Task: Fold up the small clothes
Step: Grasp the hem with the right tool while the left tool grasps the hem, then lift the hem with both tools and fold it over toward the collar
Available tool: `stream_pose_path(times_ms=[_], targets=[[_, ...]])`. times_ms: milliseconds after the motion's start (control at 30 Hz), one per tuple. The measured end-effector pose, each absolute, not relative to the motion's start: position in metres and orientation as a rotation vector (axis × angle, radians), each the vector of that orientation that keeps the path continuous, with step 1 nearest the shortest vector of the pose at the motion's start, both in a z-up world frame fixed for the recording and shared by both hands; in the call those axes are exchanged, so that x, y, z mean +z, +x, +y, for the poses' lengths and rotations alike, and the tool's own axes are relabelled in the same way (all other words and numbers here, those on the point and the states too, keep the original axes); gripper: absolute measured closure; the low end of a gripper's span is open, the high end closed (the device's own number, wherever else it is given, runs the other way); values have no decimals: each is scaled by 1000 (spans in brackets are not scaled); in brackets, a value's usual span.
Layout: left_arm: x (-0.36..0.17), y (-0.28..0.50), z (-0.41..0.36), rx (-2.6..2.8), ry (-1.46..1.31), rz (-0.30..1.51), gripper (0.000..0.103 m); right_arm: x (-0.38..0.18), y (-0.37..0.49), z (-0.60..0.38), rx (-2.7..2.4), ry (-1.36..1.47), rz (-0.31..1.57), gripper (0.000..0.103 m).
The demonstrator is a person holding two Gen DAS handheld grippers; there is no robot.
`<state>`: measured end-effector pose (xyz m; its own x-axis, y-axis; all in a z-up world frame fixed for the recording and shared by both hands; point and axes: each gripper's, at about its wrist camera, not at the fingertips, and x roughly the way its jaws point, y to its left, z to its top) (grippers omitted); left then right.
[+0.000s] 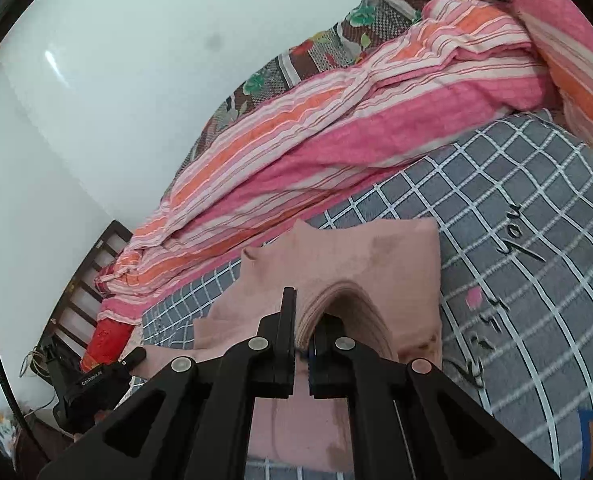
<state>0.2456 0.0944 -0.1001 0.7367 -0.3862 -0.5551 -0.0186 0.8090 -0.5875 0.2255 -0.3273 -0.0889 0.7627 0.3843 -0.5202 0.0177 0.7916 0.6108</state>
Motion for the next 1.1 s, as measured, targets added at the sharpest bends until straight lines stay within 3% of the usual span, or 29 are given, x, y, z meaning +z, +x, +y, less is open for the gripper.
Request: stream_pose_path(times_ms=[533,667,733,800,1100], targets=[[-143,344,85,-151,-624,852,97,-145,327,-328,150,601,812,98],[-153,359,86,-159,-662,889,95,-152,342,-329,133,608,818,93],[-153,364,87,-173,-677,891,83,-150,345,-328,122,580,810,86],[-148,362,89,-165,-666,856,49,-145,344,-327,149,561,801,78],[-131,337,95,-166,-574,800,47,-130,307,-318,169,418,814,74]])
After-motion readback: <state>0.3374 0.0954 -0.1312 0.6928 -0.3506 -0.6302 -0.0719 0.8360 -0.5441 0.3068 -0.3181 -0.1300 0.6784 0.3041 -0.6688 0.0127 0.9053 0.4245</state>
